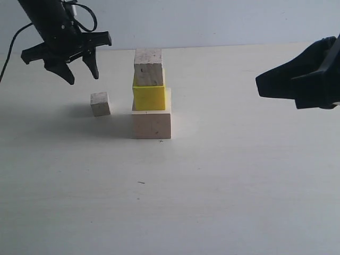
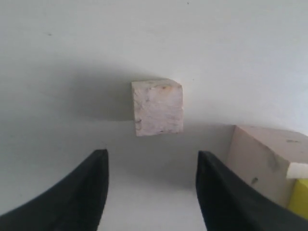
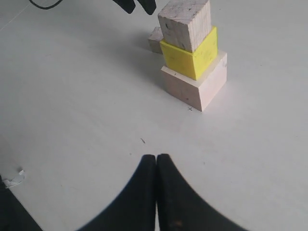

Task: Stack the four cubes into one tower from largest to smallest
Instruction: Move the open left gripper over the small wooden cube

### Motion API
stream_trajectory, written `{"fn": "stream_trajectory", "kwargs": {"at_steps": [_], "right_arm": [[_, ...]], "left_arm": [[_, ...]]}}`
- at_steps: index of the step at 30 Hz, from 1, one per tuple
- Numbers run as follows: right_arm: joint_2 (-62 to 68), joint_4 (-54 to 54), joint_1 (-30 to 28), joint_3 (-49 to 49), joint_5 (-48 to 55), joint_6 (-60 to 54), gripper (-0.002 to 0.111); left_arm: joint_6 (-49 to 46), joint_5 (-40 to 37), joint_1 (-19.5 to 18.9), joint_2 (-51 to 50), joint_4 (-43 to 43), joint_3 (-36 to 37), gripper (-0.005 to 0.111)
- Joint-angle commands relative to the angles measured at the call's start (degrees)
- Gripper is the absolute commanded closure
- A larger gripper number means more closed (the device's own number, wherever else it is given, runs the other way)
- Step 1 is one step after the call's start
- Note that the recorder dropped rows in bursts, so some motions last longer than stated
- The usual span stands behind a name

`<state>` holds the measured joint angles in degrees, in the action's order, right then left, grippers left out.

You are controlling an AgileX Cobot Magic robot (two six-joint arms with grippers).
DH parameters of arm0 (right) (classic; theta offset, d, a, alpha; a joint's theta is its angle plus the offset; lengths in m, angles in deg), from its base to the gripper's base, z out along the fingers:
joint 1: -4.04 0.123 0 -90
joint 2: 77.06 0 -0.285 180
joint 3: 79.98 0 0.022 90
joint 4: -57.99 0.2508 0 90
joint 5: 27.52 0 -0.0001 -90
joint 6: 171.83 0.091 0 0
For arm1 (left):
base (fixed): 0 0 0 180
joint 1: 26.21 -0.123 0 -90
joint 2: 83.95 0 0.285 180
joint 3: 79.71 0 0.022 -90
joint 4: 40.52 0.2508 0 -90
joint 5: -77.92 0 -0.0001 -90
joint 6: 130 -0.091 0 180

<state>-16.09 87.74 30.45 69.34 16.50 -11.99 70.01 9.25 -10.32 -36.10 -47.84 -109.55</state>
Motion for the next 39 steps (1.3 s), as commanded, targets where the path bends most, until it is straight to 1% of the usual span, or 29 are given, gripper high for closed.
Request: {"fn": "stream_trajectory", "kwargs": {"at_steps": [1,7,14,22,39], "right_arm": [[-0.32,0.04,-0.41,-0.14,0.03,-0.27,0.108],[-0.32,0.04,-0.41,-0.14,0.03,-0.27,0.108],[-0.32,0.04,-0.41,-0.14,0.03,-0.78,0.108],[-0.32,0.04,-0.41,-0.14,0.03,-0.88,0.108],[-0.32,0.04,-0.41,-0.14,0.03,-0.88,0.108]], "left_arm": [[2.99,-1.29,0.17,-2.98,0.12,-3.85,0.053],[4.41,-1.29,0.17,-6.19,-2.3,-6.03,0.053],[4.84,-1.29,0.17,-10.18,-2.3,-9.93,0.053],[4.84,-1.29,0.17,-12.61,-1.83,-12.75,0.053],[2.87,-1.29,-0.08,-12.87,-1.45,-12.88,0.053]]}}
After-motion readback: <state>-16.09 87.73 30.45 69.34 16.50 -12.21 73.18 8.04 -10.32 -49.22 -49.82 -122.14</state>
